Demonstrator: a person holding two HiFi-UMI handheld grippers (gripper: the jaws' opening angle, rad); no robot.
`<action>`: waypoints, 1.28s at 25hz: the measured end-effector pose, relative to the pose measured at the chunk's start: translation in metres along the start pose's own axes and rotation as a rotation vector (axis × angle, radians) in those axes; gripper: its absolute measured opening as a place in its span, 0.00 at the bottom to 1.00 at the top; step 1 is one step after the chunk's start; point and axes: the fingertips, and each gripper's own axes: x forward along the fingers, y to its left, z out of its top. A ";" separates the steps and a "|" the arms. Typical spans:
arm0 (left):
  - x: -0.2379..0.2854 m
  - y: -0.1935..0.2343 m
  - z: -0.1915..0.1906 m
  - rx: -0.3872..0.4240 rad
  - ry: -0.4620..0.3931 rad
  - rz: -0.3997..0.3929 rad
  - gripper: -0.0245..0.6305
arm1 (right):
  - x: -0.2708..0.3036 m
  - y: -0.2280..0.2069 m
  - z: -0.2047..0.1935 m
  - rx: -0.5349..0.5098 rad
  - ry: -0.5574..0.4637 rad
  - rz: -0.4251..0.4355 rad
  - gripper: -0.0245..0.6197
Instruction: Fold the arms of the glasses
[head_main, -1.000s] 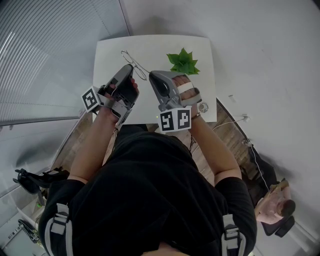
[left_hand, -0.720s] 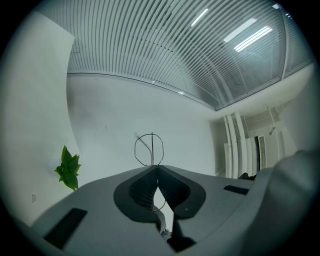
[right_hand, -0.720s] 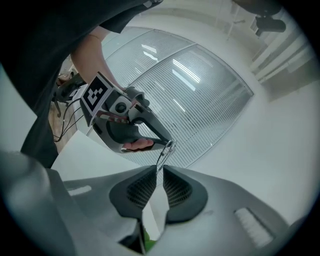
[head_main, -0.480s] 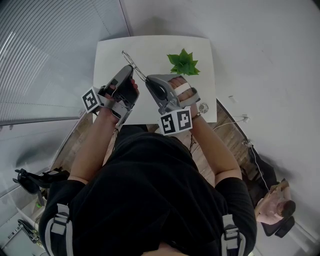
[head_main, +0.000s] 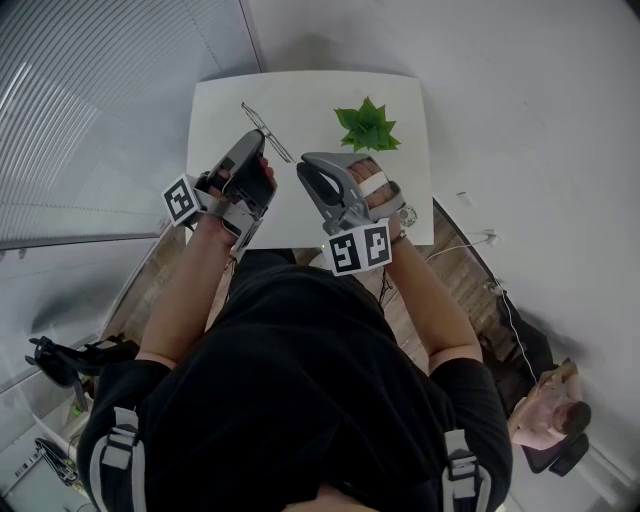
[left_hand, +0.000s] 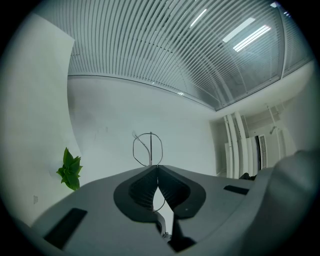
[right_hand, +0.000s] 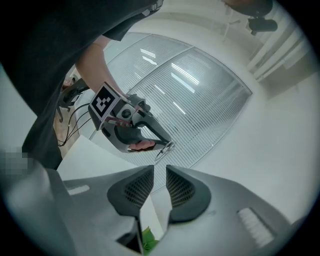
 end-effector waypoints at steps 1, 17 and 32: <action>0.000 0.000 0.000 0.001 0.000 0.001 0.05 | -0.002 -0.002 -0.001 0.018 -0.002 -0.006 0.17; -0.004 0.010 -0.009 -0.004 0.009 0.020 0.05 | -0.022 -0.048 -0.008 0.512 -0.112 -0.079 0.17; -0.007 0.017 -0.011 -0.017 0.014 0.031 0.05 | -0.025 -0.054 -0.033 0.805 -0.188 -0.162 0.07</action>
